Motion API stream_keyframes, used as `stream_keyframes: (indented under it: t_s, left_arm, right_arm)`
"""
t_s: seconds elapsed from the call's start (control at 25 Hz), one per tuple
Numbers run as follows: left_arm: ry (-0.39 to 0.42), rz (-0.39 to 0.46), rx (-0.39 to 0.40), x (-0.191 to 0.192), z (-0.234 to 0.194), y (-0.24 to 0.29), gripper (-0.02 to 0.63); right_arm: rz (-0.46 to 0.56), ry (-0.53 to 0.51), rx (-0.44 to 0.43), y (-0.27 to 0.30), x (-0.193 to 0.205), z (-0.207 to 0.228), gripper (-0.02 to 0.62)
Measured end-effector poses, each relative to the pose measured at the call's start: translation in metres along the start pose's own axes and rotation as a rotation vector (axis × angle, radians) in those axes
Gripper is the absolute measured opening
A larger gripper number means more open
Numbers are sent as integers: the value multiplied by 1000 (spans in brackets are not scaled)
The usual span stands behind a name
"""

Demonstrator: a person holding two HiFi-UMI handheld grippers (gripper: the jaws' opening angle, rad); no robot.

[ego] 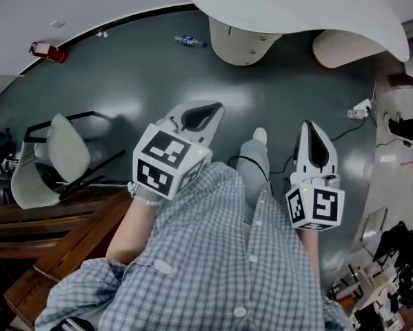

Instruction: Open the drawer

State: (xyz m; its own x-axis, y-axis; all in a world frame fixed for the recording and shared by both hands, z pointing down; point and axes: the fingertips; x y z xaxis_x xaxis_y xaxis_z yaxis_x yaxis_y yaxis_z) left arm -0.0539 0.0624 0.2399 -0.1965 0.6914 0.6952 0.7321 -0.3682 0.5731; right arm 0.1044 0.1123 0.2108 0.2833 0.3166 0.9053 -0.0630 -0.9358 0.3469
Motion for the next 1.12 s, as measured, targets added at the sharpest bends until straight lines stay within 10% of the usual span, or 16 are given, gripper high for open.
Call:
stream_keyframes:
  t_s: [0.56, 1.12]
  left_arm:
    - [-131, 148, -249, -52, 37, 79, 0]
    - [-275, 212, -428, -30, 34, 69, 0]
  right_arm:
    - [48, -101, -304, 64, 21, 107, 8]
    - [54, -181, -582, 101, 39, 74, 8]
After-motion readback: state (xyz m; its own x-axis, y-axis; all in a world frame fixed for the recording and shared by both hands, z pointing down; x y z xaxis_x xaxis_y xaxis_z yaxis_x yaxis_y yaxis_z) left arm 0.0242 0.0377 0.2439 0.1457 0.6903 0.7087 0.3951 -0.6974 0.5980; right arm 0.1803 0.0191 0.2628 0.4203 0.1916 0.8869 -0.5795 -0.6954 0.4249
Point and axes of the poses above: the fingertips, and each gripper's own axes: y forward along the fingers, z to its right, x out of its underside, and after that the axes turned 15 degrees about -y, right-handed
